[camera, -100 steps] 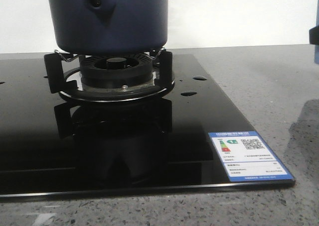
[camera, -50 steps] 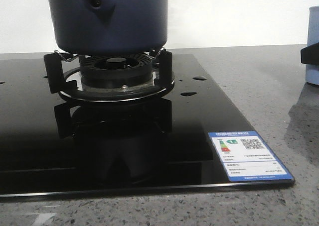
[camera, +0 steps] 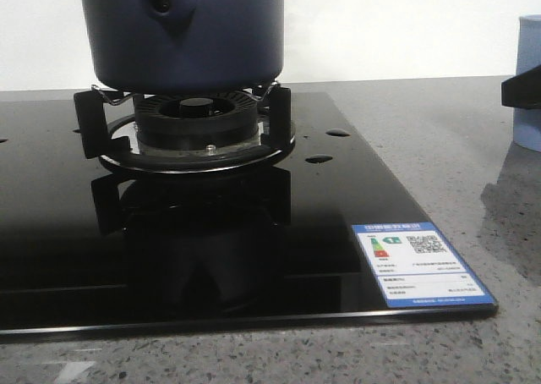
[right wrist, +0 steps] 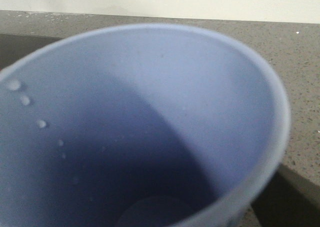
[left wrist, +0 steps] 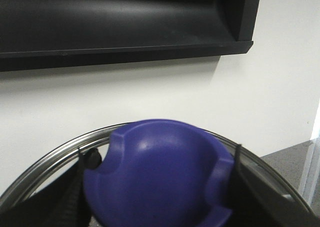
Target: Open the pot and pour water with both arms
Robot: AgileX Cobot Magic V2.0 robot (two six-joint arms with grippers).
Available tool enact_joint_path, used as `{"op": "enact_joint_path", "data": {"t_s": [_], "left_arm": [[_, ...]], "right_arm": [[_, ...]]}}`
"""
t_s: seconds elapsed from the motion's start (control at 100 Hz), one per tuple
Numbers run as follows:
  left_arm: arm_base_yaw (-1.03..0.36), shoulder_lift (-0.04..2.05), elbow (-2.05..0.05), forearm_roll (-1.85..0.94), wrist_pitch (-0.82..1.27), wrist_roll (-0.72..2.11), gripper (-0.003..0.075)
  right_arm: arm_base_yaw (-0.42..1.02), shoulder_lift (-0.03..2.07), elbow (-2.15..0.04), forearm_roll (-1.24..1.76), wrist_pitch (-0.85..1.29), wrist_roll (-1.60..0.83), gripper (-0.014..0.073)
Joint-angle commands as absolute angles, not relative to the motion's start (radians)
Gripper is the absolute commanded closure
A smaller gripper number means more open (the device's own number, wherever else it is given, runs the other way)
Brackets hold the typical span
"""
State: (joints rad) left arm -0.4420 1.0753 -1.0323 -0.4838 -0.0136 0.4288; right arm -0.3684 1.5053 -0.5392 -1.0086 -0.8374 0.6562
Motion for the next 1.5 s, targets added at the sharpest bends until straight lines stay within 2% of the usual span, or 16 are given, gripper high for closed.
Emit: {"op": "enact_joint_path", "data": {"t_s": [0.0, 0.26, 0.57, 0.98, 1.49], "left_arm": [[-0.449, 1.049, -1.07, -0.482, -0.114, 0.429, 0.0363], [-0.451, 1.049, -1.07, -0.482, -0.114, 0.429, 0.0363], [-0.451, 1.065, -1.07, -0.482, -0.114, 0.429, 0.0363], [-0.593, 1.205, -1.07, -0.482, -0.225, 0.429, 0.0363], [-0.61, 1.349, -1.07, -0.487, -0.252, 0.42, 0.0363]], "right_arm": [[-0.372, 1.446, -0.562, -1.007, -0.898, 0.671, -0.0066], [-0.372, 1.317, -0.548, -1.169, -0.722, 0.815, -0.0066], [-0.372, 1.138, -0.401, -1.196, -0.669, 0.91, -0.0066], [-0.372, 0.819, -0.277, -1.196, -0.647, 0.914, -0.0066], [-0.372, 0.797, -0.277, -1.196, -0.644, 0.956, -0.0066]]}}
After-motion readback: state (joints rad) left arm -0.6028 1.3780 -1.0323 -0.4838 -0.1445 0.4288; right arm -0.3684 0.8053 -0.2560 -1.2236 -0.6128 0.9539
